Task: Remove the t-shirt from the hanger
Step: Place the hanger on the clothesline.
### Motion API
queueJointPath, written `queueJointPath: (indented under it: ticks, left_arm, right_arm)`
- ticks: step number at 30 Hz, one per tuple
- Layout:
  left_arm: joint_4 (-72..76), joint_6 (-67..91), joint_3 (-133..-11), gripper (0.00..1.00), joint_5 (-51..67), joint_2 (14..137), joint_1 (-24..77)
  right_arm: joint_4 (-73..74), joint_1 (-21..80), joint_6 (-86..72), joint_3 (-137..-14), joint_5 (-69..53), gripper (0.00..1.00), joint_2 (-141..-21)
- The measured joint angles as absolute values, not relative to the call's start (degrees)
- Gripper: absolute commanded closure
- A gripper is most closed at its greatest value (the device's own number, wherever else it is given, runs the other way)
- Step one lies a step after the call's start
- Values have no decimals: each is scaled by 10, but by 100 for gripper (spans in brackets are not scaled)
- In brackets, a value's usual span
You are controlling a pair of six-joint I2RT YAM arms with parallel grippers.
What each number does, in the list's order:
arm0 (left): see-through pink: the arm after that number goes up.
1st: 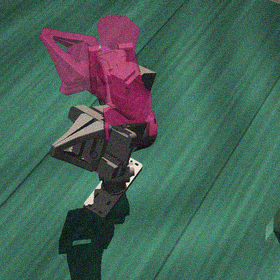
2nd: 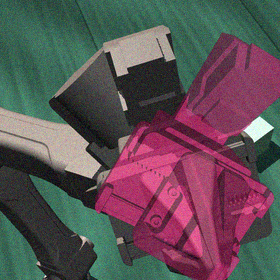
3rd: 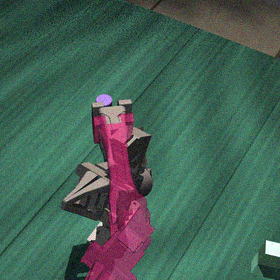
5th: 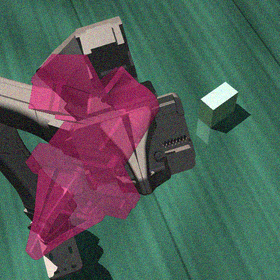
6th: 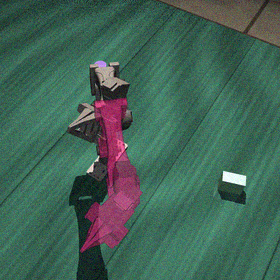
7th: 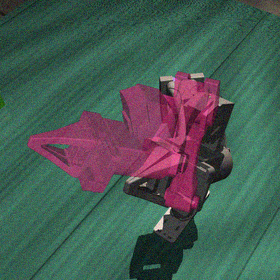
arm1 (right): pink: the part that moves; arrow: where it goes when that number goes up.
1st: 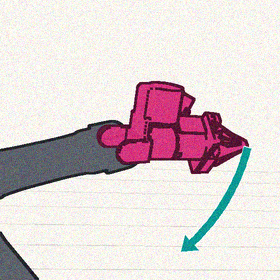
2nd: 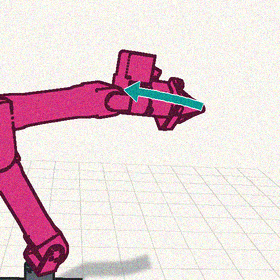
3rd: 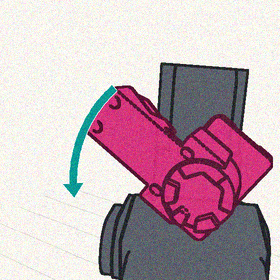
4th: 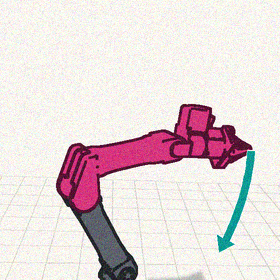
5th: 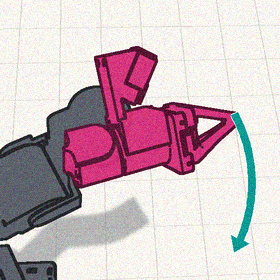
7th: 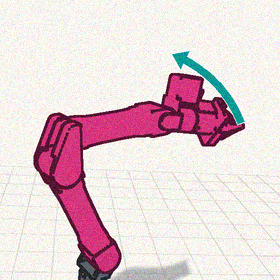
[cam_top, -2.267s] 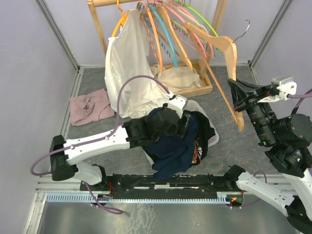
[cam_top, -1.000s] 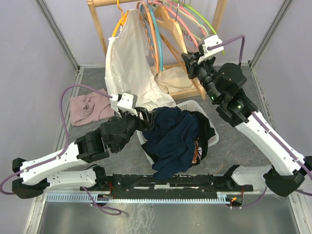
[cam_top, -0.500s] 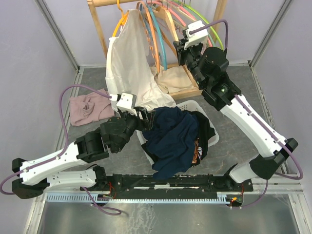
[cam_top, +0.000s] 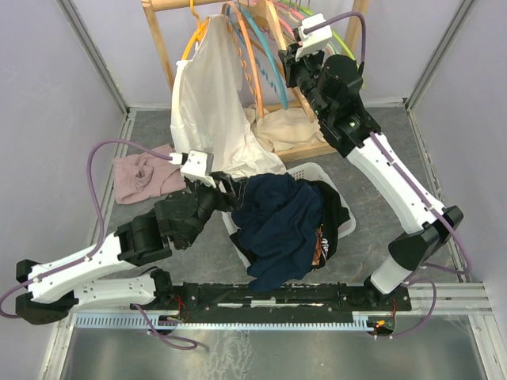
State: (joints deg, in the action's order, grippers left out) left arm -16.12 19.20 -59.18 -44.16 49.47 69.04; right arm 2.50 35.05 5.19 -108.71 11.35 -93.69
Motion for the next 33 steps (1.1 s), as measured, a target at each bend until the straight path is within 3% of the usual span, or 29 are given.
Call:
queueJointPath:
  ticks: [28,33]
  left_arm:
    - [-161,166,-592,29,-482,468,690]
    - [-160,146,-612,29,-492,480,691]
  right_arm:
    - [41,336,39,-1199,86,98,-1067]
    - [47,336,34,-1195,84,94,-1068]
